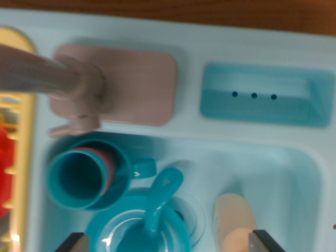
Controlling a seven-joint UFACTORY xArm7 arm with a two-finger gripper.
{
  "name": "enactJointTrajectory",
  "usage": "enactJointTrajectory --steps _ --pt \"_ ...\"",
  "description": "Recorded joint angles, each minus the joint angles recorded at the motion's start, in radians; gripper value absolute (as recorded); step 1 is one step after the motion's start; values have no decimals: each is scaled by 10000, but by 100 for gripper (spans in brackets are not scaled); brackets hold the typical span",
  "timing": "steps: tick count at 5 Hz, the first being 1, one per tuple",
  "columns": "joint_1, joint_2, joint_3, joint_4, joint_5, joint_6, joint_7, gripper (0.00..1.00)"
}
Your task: Pick detergent from the sink
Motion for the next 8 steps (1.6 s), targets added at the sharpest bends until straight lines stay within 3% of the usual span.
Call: enactJointTrajectory --steps 1,2,3,4,5,6,7,8 --pt "-101 118 -94 -391 74 -467 -298 0" --pt "-101 118 -94 -391 74 -467 -298 0" --pt "-195 229 -181 -757 143 -904 -577 0" --pt "-195 229 -181 -757 143 -904 -577 0" --pt "-288 337 -267 -1116 211 -1332 -850 0" --pt "-288 337 -267 -1116 211 -1332 -850 0" --pt "-374 438 -346 -1448 274 -1728 -1103 0" --pt "-374 438 -346 -1448 274 -1728 -1103 0"
